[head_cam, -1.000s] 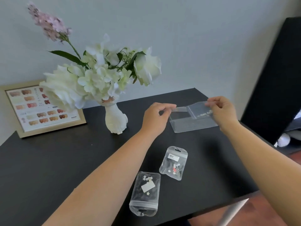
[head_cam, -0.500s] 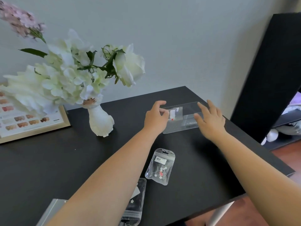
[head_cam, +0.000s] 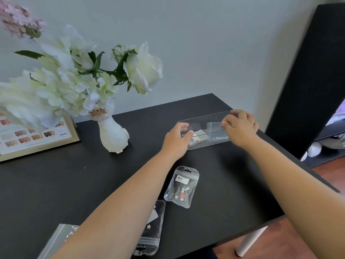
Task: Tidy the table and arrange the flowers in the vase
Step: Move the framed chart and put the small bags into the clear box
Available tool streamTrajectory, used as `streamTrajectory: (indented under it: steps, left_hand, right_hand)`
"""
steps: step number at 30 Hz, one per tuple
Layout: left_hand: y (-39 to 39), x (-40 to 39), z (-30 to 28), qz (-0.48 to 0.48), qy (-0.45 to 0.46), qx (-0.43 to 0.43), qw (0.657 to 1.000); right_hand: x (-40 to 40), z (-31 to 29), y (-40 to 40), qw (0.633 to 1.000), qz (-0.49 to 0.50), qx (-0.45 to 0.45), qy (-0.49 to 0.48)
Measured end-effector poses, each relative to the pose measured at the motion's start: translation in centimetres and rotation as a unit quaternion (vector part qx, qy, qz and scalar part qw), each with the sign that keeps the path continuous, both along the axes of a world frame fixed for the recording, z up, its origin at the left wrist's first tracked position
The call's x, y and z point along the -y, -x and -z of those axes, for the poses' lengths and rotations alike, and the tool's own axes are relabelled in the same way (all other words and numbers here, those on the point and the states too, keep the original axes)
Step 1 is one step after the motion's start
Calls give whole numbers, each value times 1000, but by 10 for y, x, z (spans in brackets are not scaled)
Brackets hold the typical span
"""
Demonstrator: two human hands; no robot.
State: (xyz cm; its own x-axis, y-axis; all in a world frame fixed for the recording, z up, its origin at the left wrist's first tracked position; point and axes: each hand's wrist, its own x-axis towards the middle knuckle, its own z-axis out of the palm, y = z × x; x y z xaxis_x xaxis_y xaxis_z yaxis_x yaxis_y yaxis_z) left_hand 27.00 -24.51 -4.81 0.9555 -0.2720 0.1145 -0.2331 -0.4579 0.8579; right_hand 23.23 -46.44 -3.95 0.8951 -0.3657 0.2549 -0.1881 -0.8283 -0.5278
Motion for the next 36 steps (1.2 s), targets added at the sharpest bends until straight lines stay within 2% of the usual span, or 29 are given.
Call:
streamTrajectory:
  steps: [4, 6, 11, 15, 18, 20, 22, 24, 27, 30, 34, 36]
  left_hand:
    - [5, 1, 2, -7, 5, 7, 1000]
    - [6, 1, 2, -10, 2, 8, 1000]
    - [8, 0, 3, -1, -25, 21, 999]
    - [15, -11, -4, 16, -30, 35, 999]
    - [20, -30, -19, 20, -41, 63, 997]
    - [27, -50, -29, 34, -63, 58, 996]
    - [35, -75, -36, 72, -102, 28, 992]
    - [45, -102, -41, 115, -140, -15, 983]
    - [63, -135, -42, 136, -178, -61, 973]
    - [79, -156, -40, 166, -236, -85, 954]
    - [97, -173, -39, 206, -288, -142, 924]
    - [104, -179, -36, 225, -325, -135, 909]
  right_hand:
    - [4, -10, -15, 997, -13, -68, 26]
    - [4, -8, -17, 997, -11, -73, 38]
    - [4, -3, 0, 999, 1, 32, -32]
    - [-2, -5, 23, 988, 11, 128, -90]
    - [-22, -5, 39, 977, 1, 194, -92]
    - [-39, 0, 50, 973, -38, 207, -94]
    - [-56, 3, 61, 972, -98, 158, -146]
    - [-72, 4, 69, 970, -156, 73, -169]
    - [-89, 7, 75, 964, -229, -59, -123]
    - [-99, 3, 79, 950, -258, -162, -67]
    - [-113, -8, 85, 933, -255, -252, 13]
    - [-120, -8, 87, 926, -252, -275, 51]
